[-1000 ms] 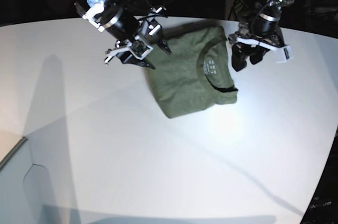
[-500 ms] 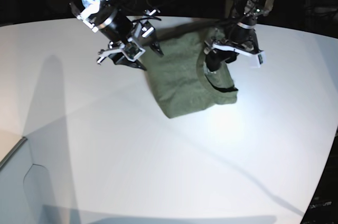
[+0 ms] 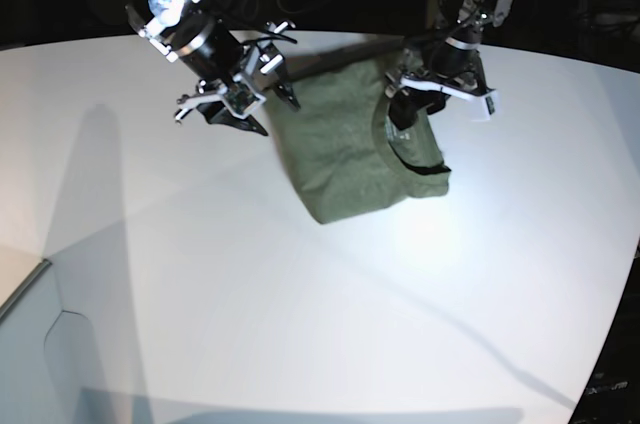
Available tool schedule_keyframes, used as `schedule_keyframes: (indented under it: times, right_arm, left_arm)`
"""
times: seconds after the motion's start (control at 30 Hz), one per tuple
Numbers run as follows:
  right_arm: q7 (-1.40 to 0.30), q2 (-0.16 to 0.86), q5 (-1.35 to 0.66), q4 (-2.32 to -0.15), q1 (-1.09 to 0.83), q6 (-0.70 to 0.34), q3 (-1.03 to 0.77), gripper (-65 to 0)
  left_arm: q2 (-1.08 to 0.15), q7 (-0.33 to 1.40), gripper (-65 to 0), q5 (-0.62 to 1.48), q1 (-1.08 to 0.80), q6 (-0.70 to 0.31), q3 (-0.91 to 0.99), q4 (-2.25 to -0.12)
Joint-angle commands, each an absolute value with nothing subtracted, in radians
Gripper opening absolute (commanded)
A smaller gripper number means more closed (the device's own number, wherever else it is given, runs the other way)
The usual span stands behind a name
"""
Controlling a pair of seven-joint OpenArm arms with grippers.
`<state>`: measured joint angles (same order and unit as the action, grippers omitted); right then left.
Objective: Layout the t-shirt on the table in an organized manner, then fold the t-shirt properly
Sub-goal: 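Grasp the folded shirt's sides with both grippers and lift slightly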
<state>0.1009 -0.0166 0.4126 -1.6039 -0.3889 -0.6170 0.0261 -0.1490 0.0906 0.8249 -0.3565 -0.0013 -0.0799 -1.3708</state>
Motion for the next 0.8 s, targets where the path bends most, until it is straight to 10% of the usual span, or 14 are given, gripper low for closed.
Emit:
schedule_keyframes:
  times: [0.0, 0.1, 0.27, 0.77]
  right_arm:
    - [0.128, -0.019, 0.400, -1.618, -0.387, -0.630, 0.027, -33.7]
    - [0.128, -0.019, 0.400, -1.618, -0.387, -0.630, 0.027, -33.7]
    - [0.128, -0.019, 0.400, -1.621, -0.372, -0.630, 0.022, -33.7]
    - [0.127, -0.105, 0.395, -1.547, -0.176, -0.630, 0.027, -34.1]
  left_arm:
    - [-0.150, 0.113, -28.4, 0.831, -0.360, 0.012, -0.087, -1.368]
    - [-0.162, 0.113, -33.5, 0.831, -0.343, 0.012, -0.140, -1.368]
    - [-0.183, 0.114, -64.6, 0.823, -0.292, 0.013, -0.182, -1.331]
    - [-0.374, 0.114, -64.8, 0.820, -0.091, 0.015, -0.446, -1.260]
